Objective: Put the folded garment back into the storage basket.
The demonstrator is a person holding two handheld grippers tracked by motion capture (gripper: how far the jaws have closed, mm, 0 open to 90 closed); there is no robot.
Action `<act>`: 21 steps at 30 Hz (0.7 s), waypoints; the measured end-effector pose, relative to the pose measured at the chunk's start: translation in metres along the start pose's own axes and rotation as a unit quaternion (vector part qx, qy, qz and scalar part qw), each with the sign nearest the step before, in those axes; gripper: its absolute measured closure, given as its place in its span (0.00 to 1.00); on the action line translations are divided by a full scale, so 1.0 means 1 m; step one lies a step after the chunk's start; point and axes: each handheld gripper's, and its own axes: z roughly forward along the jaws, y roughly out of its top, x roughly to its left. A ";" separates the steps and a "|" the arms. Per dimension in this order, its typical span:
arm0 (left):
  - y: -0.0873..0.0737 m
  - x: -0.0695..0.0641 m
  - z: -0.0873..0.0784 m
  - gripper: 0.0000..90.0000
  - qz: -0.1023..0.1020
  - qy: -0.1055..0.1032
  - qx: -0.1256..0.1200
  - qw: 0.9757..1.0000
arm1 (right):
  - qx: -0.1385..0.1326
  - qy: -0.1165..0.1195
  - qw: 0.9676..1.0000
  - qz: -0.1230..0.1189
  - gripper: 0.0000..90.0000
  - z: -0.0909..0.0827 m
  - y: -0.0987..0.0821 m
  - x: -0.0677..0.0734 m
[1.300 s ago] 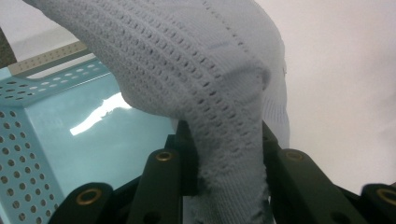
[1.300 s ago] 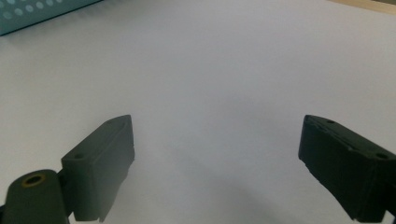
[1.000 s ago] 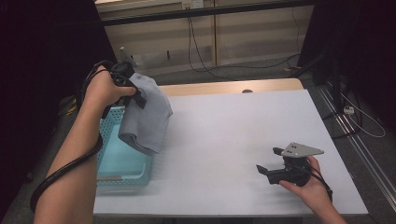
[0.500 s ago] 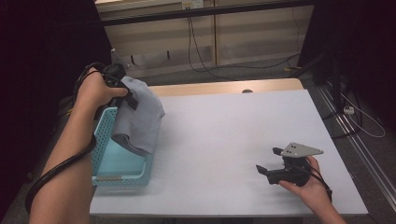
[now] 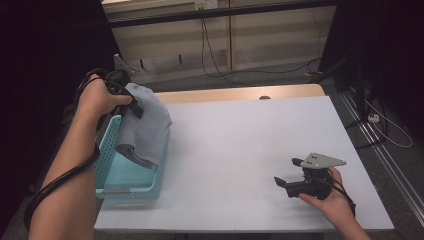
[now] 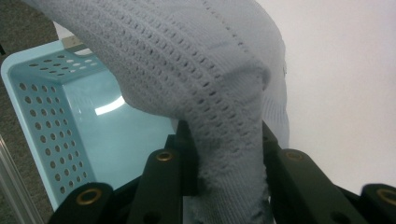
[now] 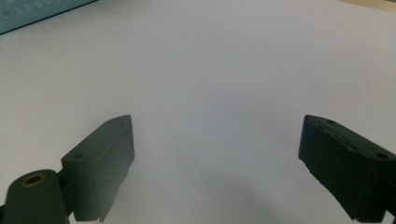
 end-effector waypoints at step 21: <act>-0.009 0.021 0.008 0.80 -0.020 0.016 0.000 1.000 | 0.002 0.001 1.000 -0.002 0.12 0.001 0.000 0.001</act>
